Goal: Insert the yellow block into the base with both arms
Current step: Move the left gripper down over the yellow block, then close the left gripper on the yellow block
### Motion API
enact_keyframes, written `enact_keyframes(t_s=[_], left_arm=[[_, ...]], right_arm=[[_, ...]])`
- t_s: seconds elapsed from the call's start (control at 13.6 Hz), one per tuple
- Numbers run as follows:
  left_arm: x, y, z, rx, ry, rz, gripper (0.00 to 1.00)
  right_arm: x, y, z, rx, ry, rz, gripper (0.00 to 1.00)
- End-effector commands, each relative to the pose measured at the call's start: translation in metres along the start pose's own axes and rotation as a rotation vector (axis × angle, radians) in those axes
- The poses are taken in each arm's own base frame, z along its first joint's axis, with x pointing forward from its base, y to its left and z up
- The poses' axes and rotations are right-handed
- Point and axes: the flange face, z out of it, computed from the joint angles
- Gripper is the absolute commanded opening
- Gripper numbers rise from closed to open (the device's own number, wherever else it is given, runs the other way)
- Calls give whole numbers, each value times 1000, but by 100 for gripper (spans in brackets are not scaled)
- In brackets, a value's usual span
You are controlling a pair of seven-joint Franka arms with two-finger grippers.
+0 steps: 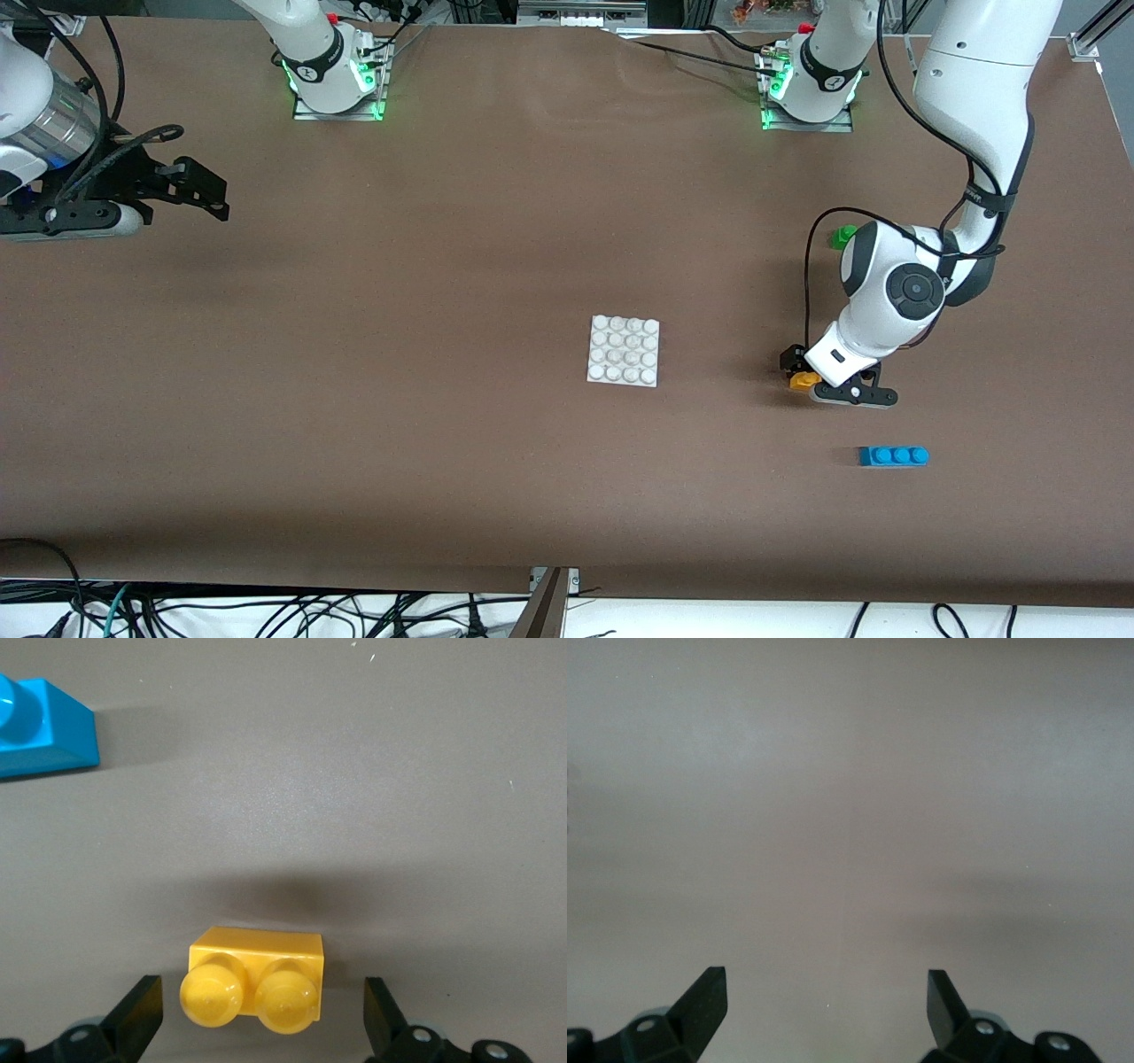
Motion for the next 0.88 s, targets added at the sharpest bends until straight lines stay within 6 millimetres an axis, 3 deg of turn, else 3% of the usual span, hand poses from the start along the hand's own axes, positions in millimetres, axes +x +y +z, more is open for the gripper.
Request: enact_keyframes(t_s=[0.0, 0.44, 0.51, 0.66, 0.81], left_arm=[[1, -1, 11, 13, 4, 31, 100], [0, 0, 23, 30, 12, 65, 99], [3, 0, 21, 29, 21, 66, 92], [4, -3, 20, 30, 22, 60, 52], [7, -3, 13, 28, 34, 52, 29]], right_arm=[[-7, 2, -3, -7, 5, -4, 100], [-6, 2, -4, -6, 7, -5, 100], [-6, 2, -4, -6, 7, -5, 100], [-6, 2, -4, -6, 9, -12, 100], [-6, 2, -4, -7, 7, -12, 100]])
